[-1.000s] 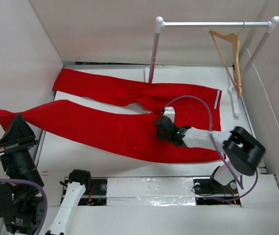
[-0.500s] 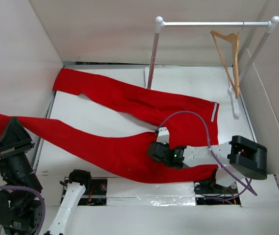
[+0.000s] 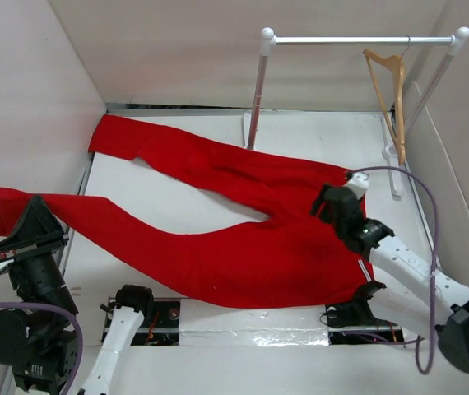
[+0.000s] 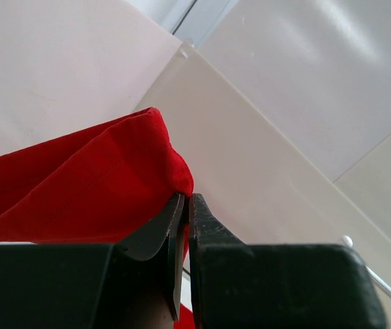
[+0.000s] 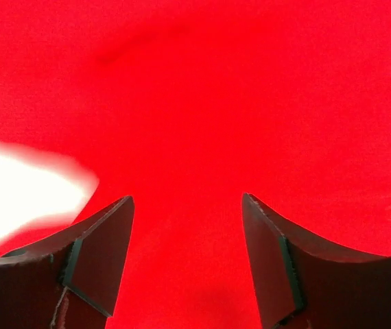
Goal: Place the trousers on the hanger
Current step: Fold the trousers at the center of the board.
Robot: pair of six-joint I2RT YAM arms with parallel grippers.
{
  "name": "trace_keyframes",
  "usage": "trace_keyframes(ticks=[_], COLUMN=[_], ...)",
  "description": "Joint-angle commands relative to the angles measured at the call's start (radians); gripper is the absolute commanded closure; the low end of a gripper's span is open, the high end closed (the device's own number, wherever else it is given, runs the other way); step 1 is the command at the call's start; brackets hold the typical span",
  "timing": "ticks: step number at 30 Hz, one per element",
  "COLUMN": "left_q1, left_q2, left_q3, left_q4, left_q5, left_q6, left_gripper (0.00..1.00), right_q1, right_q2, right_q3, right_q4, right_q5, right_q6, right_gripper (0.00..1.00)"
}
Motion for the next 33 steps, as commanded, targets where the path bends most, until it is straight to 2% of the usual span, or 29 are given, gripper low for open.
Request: trace_keyframes(ticks=[1, 2, 3, 6, 9, 11, 16, 18, 19, 20, 23, 29, 33], left_q1=[-0.003, -0.003, -0.003, -0.003, -0.013, -0.023, -0.042, -0.042, -0.052, -0.053, -0.062, -0.062, -0.062], left_q2=[-0.018, -0.020, -0.024, -0.041, -0.057, -0.069, -0.089, -0.095, -0.100, -0.101, -0.117, -0.121, -0.127], left_q3=[-0.027, -0.044, -0.053, -0.095, -0.130, -0.142, -0.147, -0.145, -0.145, -0.141, -0.144, -0.141, -0.138], left_q4=[0.053, 0.055, 0.053, 0.058, 0.062, 0.064, 0.062, 0.064, 0.062, 0.059, 0.061, 0.053, 0.041], left_q5=[0.062, 0.070, 0.079, 0.096, 0.102, 0.102, 0.093, 0.088, 0.080, 0.076, 0.065, 0.076, 0.076], left_q6=[-0.022, -0.025, -0.028, -0.036, -0.039, -0.039, -0.028, -0.022, -0.021, -0.016, -0.013, -0.019, -0.025], left_gripper=[1.00, 1.00, 1.00, 1.00, 1.00, 1.00, 1.00, 1.00, 1.00, 1.00, 1.00, 1.00, 1.00], right_q1=[-0.242, -0.300, -0.418, -0.604, -0.695, -0.704, -0.761, -0.807, -0.828, -0.870, -0.911, -0.921, -0.921], right_q2=[-0.004, 0.022, 0.040, 0.147, 0.275, 0.338, 0.507, 0.541, 0.556, 0.574, 0.570, 0.550, 0.632], right_q3=[-0.038, -0.037, -0.034, -0.002, 0.057, 0.106, 0.196, 0.213, 0.215, 0.212, 0.180, 0.227, 0.317], right_q4=[0.093, 0.116, 0.130, 0.176, 0.193, 0.204, 0.202, 0.216, 0.222, 0.242, 0.311, 0.386, 0.416], right_q5=[-0.076, -0.078, -0.114, -0.205, -0.294, -0.317, -0.398, -0.455, -0.480, -0.507, -0.579, -0.540, -0.576], right_q6=[-0.149, -0.157, -0.171, -0.217, -0.228, -0.234, -0.249, -0.249, -0.251, -0.251, -0.230, -0.186, -0.199], right_gripper=[0.28, 0.24, 0.24, 0.18, 0.17, 0.17, 0.24, 0.38, 0.51, 0.78, 1.00, 1.00, 1.00])
